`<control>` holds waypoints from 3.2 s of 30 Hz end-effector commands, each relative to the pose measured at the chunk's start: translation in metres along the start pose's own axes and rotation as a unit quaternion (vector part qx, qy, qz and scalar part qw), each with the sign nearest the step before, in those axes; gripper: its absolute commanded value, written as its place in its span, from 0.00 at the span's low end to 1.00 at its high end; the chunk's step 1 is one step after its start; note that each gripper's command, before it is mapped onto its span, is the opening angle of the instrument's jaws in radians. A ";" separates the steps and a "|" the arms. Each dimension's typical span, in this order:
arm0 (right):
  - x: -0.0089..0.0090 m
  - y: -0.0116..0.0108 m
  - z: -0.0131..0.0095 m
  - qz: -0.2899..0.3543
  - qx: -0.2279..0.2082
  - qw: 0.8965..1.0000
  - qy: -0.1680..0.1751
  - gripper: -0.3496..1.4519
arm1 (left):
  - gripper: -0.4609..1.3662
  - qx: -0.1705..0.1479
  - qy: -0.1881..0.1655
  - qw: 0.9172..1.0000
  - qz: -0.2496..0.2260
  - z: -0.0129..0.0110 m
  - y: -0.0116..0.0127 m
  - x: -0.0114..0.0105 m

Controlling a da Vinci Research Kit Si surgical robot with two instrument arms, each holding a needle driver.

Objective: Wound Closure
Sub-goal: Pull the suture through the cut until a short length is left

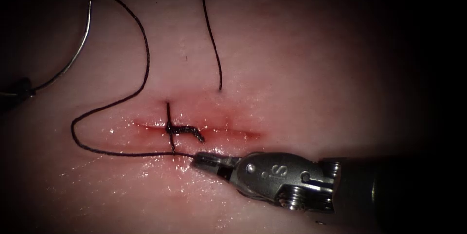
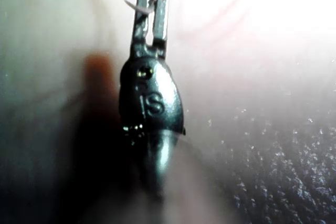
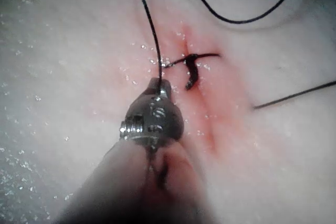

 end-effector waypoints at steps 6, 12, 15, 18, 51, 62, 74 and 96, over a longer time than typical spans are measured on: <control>0.0002 -0.0050 -0.0022 0.010 0.003 1.000 -0.009 0.00 | 0.06 -0.002 0.001 1.000 0.000 0.0001 0.0000 0.0000; 0.0017 -0.0097 -0.0041 0.026 0.016 0.999 -0.009 0.00 | 0.06 -0.005 0.001 1.000 0.000 0.0002 0.0002 0.0000; 0.0027 -0.0122 -0.0047 0.028 0.026 0.999 -0.011 0.00 | 0.06 -0.006 0.001 1.000 0.000 0.0002 0.0003 0.0000; 0.0035 -0.0141 -0.0051 0.028 0.031 0.999 -0.010 0.00 | 0.06 -0.007 0.001 1.000 0.000 0.0002 0.0003 -0.0001; 0.0060 -0.0192 -0.0073 -0.078 0.035 0.995 0.060 0.86 | 0.06 -0.011 0.008 1.000 0.011 0.0015 0.0002 0.0007; 0.0050 -0.0104 -0.0123 -0.093 -0.012 0.993 0.073 0.85 | 0.06 -0.010 0.008 1.000 0.011 0.0015 0.0002 0.0007; 0.0027 -0.0022 -0.0078 -0.108 -0.048 0.991 0.060 0.87 | 0.06 -0.009 0.008 1.000 0.012 0.0014 0.0003 0.0007; 0.0007 0.0016 -0.0011 -0.124 -0.038 0.990 0.051 0.80 | 0.06 -0.009 0.008 1.000 0.012 0.0012 0.0004 0.0006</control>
